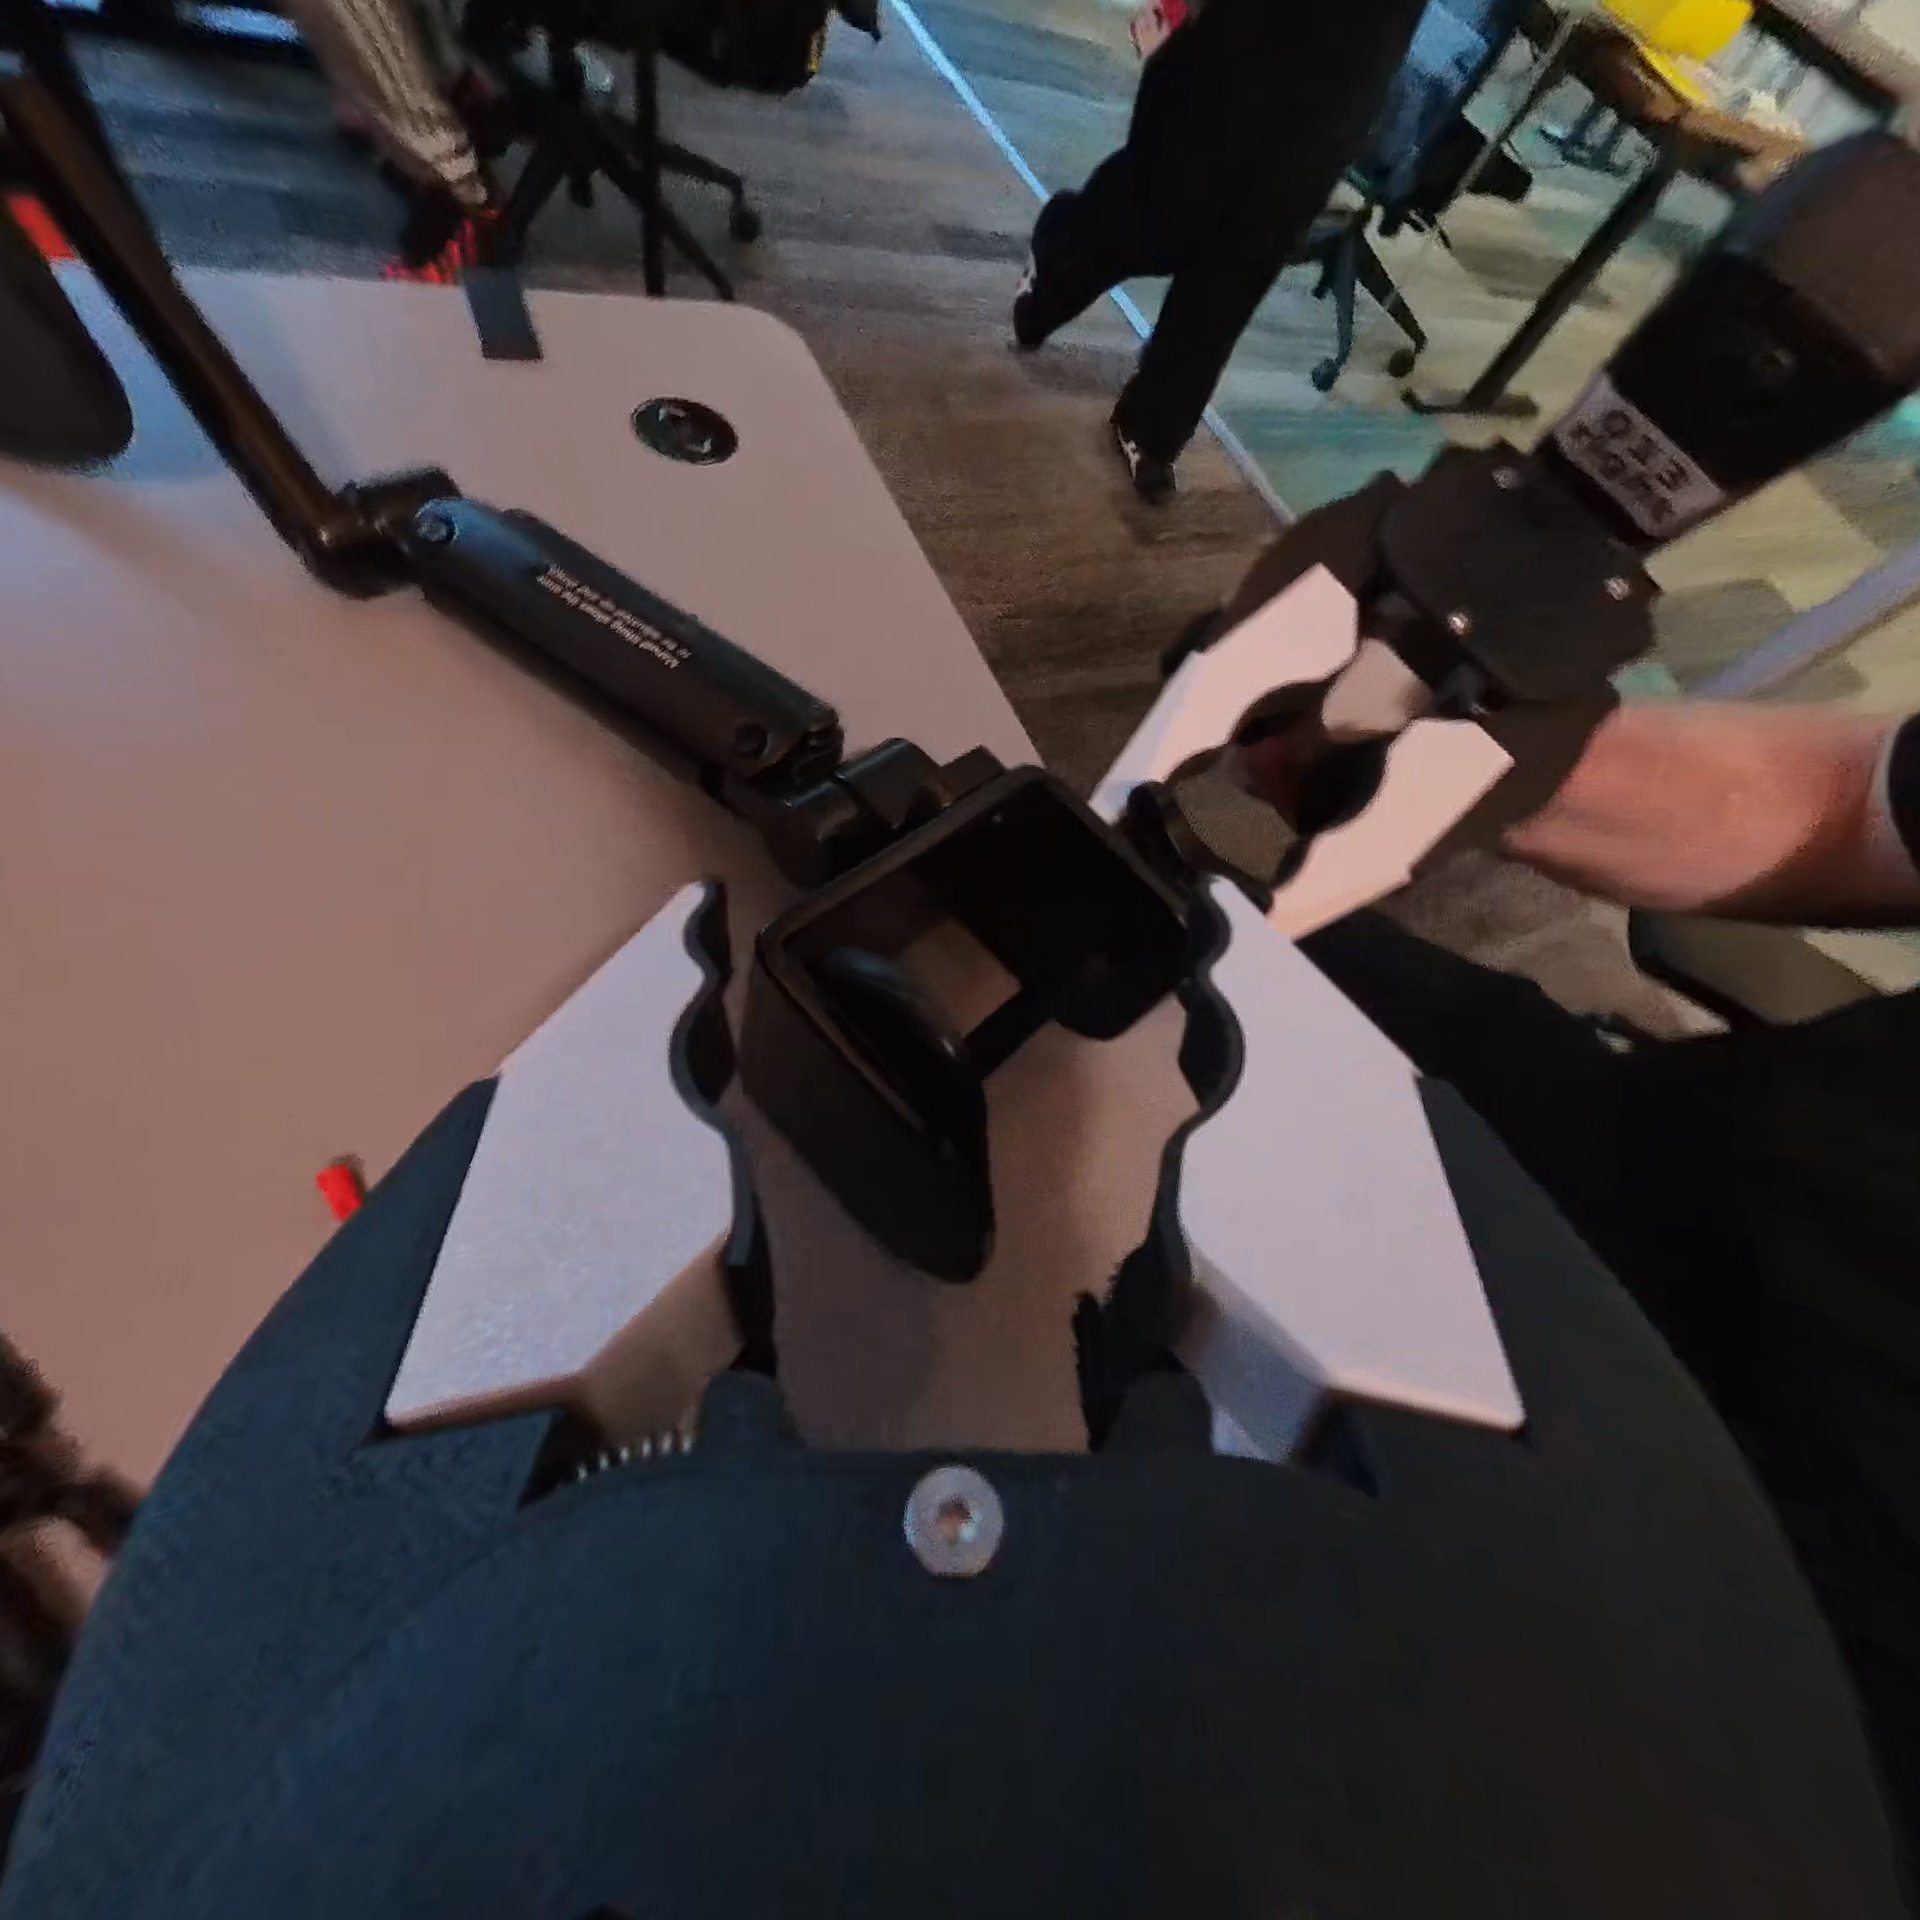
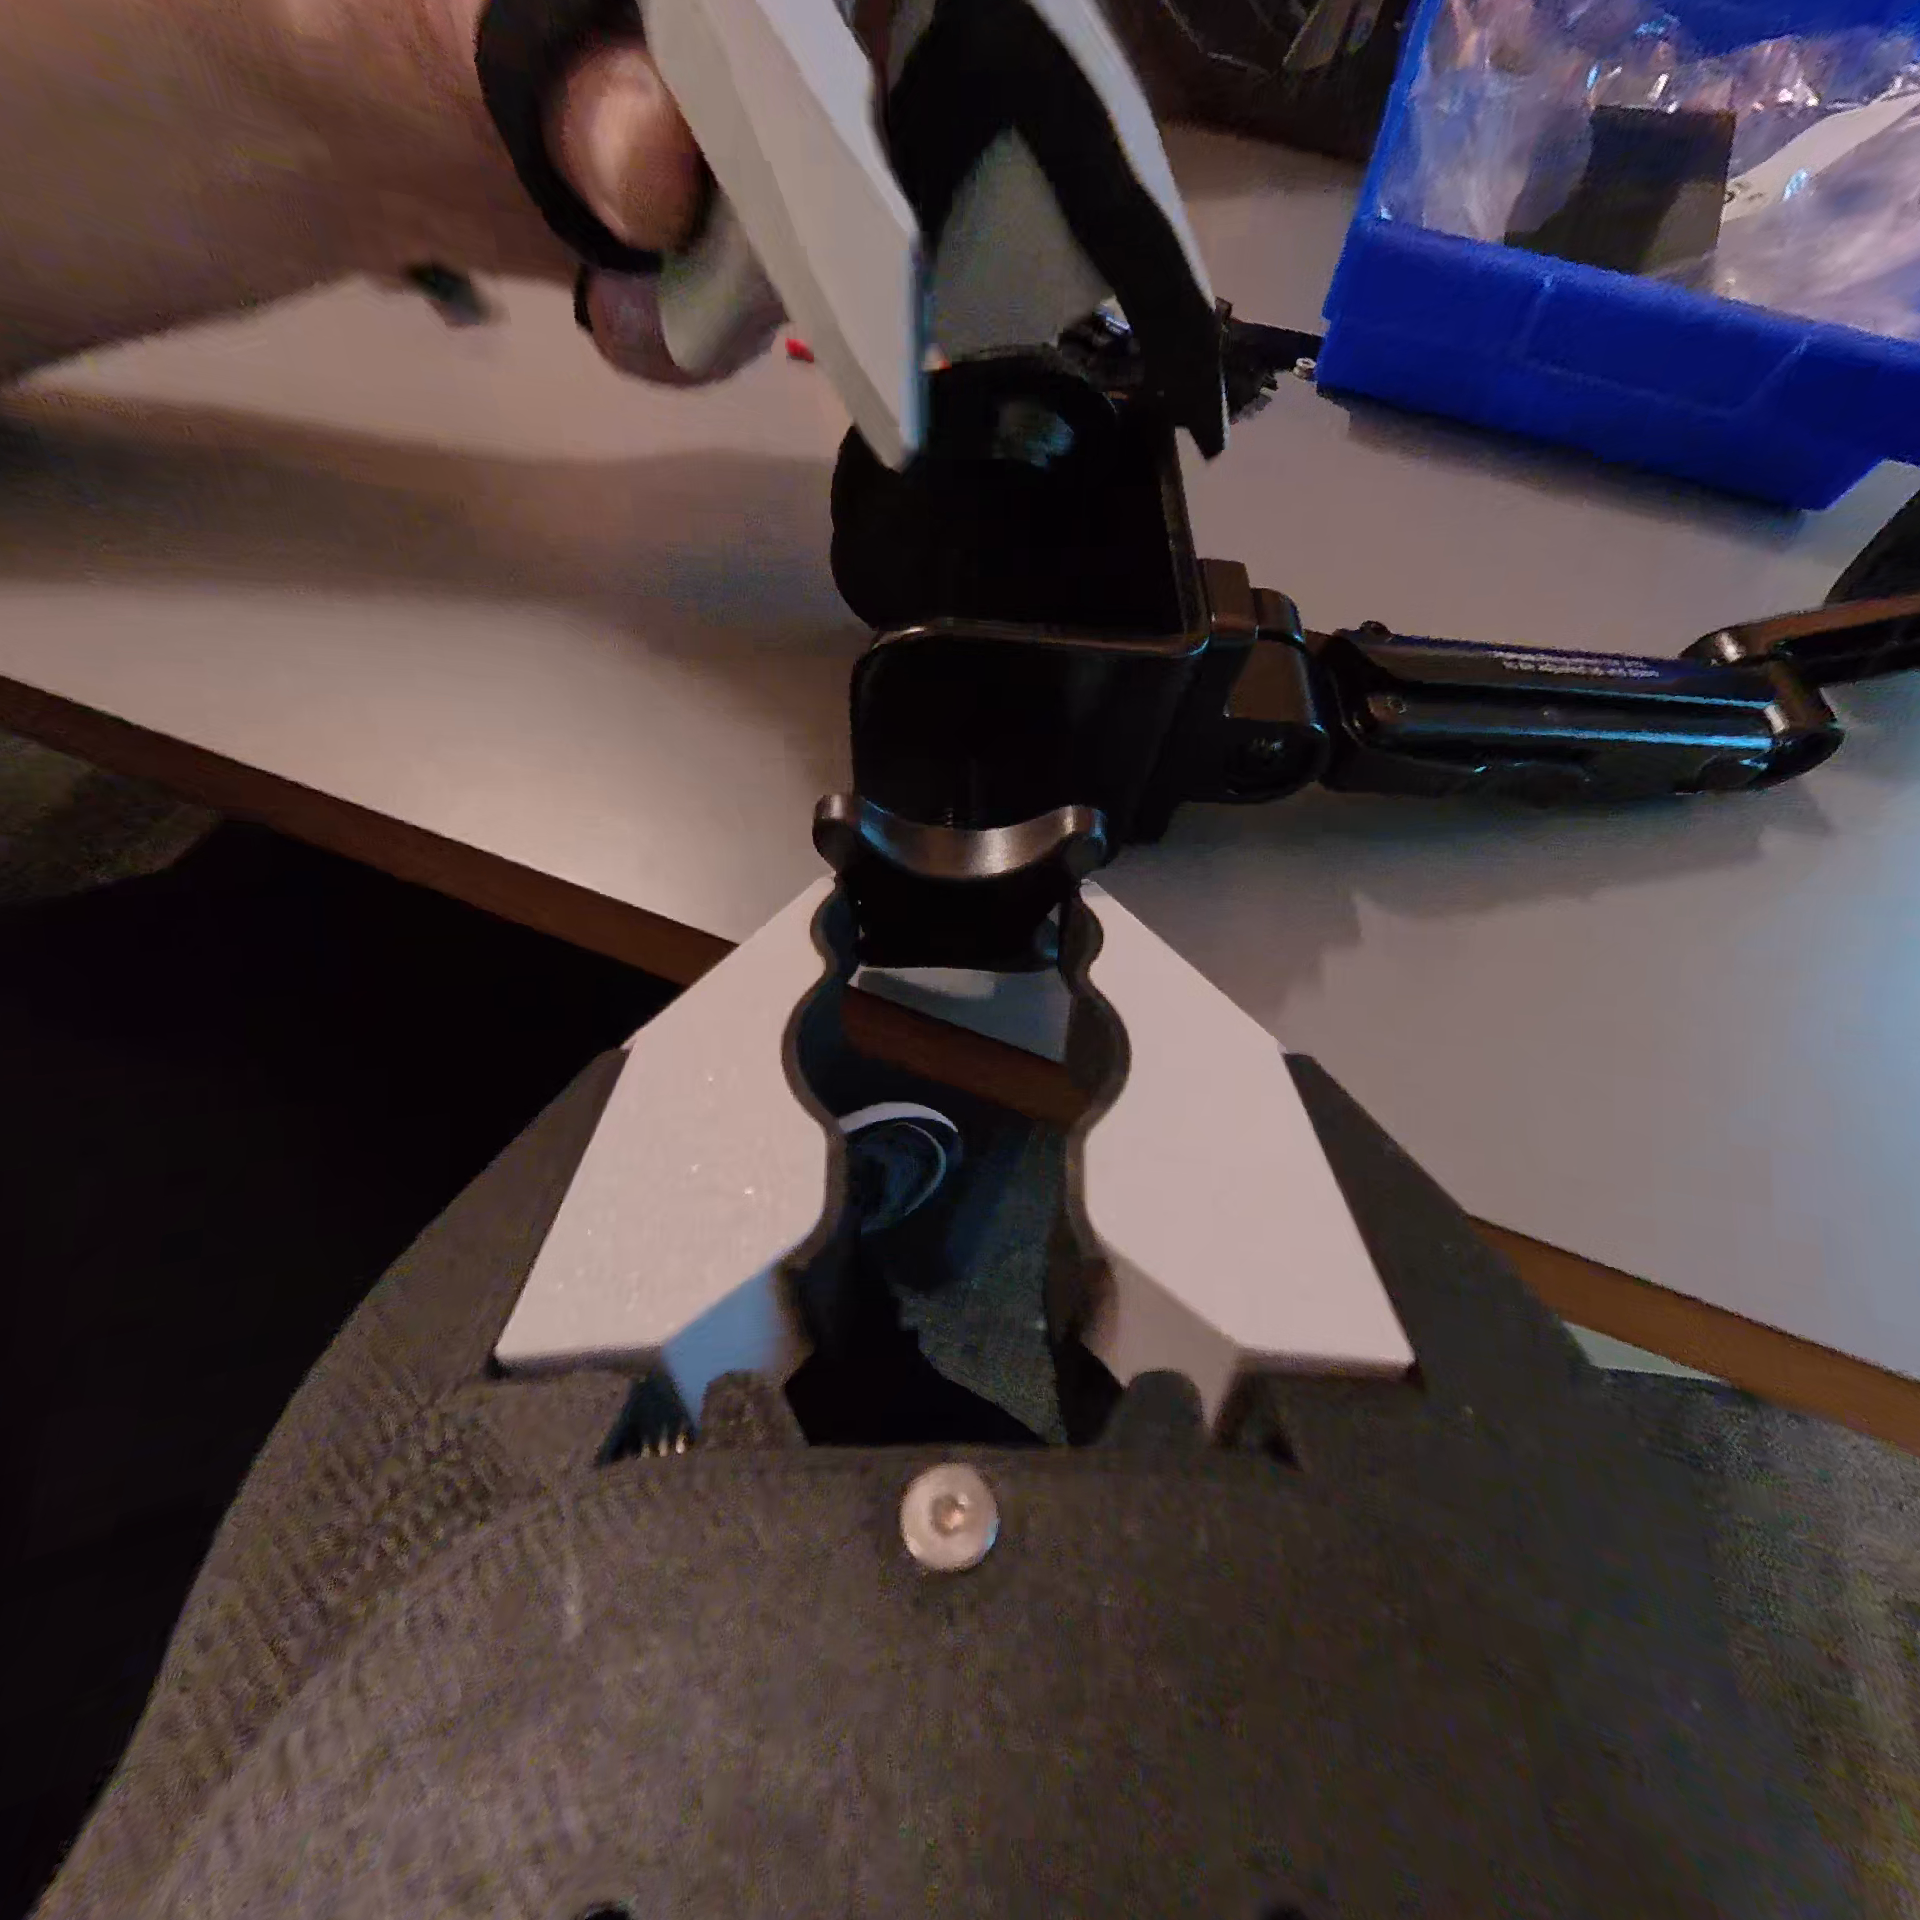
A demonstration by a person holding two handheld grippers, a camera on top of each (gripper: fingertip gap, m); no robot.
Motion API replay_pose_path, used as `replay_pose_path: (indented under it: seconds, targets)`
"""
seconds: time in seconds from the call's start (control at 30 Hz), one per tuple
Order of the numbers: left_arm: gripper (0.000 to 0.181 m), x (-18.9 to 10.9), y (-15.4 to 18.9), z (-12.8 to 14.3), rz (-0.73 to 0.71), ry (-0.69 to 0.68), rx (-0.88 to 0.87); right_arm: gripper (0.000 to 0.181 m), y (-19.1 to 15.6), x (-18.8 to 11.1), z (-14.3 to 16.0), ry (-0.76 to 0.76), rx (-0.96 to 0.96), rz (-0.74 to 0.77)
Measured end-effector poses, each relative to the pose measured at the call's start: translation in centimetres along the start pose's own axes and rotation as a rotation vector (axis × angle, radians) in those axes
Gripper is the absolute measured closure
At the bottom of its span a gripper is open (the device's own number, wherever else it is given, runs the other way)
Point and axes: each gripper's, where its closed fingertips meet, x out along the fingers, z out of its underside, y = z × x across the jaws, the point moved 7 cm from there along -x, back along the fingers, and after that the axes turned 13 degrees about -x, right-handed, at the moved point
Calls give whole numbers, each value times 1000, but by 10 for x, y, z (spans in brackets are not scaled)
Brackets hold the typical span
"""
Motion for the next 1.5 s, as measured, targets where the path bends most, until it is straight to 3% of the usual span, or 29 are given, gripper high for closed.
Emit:
replay_pose_path:
  seconds: [0.23,0.53,0.73,0.83,1.0,1.1,1.23,1.3,1.37,1.5]
  targets:
    - [75,-6,-1,19,-22,-93,285,146,13,-6,5,25,-18,-132]
    - [72,20,-3,25,28,-213,408,148,30,-17,8,29,-26,-289]
    - [86,28,-11,22,138,-250,316,148,20,-18,10,-12,-137,-131]
    - [93,29,-13,19,152,-241,297,147,5,-18,7,-114,-507,104]
    - [107,31,-18,17,164,-229,256,147,-10,-16,5,-233,-904,333]
    - [109,30,-18,17,177,-228,248,132,-1,-21,7,-186,-731,301]
    - [104,31,-17,21,159,-253,261,107,0,-36,2,-1,-266,161]
    - [102,32,-18,21,163,-257,261,106,0,-39,1,136,71,33]
    - [102,32,-18,22,160,-264,263,111,5,-33,8,166,294,-49]
    - [101,33,-17,22,156,-269,267,120,7,-16,16,180,431,-122]
